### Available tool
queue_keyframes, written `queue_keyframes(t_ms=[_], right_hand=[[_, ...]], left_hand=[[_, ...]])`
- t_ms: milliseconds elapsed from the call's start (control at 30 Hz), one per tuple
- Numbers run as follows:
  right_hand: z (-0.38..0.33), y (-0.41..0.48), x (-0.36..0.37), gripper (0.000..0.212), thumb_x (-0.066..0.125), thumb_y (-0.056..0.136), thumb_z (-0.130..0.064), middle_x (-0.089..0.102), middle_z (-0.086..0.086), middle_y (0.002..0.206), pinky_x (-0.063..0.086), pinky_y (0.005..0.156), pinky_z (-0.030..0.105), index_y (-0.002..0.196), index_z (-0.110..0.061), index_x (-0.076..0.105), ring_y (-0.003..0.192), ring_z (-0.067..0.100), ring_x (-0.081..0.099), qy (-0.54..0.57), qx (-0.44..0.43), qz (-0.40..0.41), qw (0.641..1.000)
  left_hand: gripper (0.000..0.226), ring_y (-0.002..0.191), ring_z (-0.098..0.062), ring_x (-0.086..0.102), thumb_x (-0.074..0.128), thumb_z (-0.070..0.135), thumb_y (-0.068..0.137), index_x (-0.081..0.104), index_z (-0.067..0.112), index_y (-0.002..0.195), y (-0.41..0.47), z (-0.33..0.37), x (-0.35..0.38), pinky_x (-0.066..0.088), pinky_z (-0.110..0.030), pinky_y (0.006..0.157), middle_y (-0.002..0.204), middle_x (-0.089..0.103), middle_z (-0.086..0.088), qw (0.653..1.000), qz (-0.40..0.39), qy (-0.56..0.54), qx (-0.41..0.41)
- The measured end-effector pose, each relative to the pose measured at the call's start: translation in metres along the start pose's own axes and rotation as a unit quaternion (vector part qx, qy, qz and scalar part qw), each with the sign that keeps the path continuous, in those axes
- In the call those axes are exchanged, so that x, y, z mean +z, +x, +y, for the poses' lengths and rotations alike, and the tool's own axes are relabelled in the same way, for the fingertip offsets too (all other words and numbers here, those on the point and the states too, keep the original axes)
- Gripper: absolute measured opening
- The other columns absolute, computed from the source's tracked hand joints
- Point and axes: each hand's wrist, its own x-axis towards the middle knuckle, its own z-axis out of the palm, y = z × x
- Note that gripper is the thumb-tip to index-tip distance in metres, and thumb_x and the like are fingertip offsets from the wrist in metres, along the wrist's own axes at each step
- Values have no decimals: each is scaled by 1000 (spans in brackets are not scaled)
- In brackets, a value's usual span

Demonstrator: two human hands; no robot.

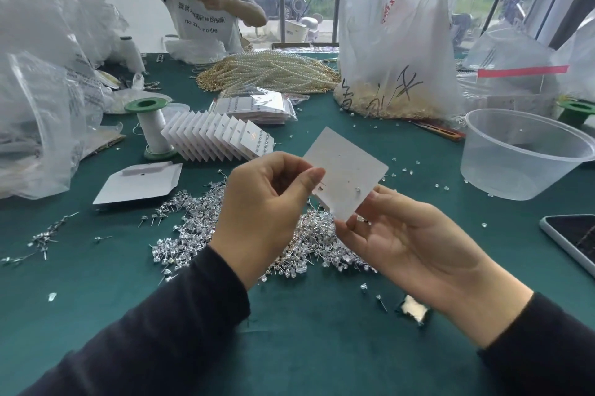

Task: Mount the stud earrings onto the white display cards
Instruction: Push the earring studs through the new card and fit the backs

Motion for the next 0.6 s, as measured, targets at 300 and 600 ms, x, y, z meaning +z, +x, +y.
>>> queue_keyframes(t_ms=[300,600], right_hand=[[-12,1,-3,20,56,68,-7,67,7,70,56,59,25,88,-5,56,56,14,57,-12,-78,117,990],[-11,4,-6,24,57,65,-7,67,10,78,56,57,25,89,-5,58,63,17,58,-21,-75,133,988]], left_hand=[[9,75,-25,60,58,8,73,67,8,70,24,-12,-52,51,-34,72,75,67,-9,841,-83,529,-78],[57,107,-11,46,63,49,76,53,22,125,4,-19,-9,34,-24,95,116,56,5,869,-291,398,42]])
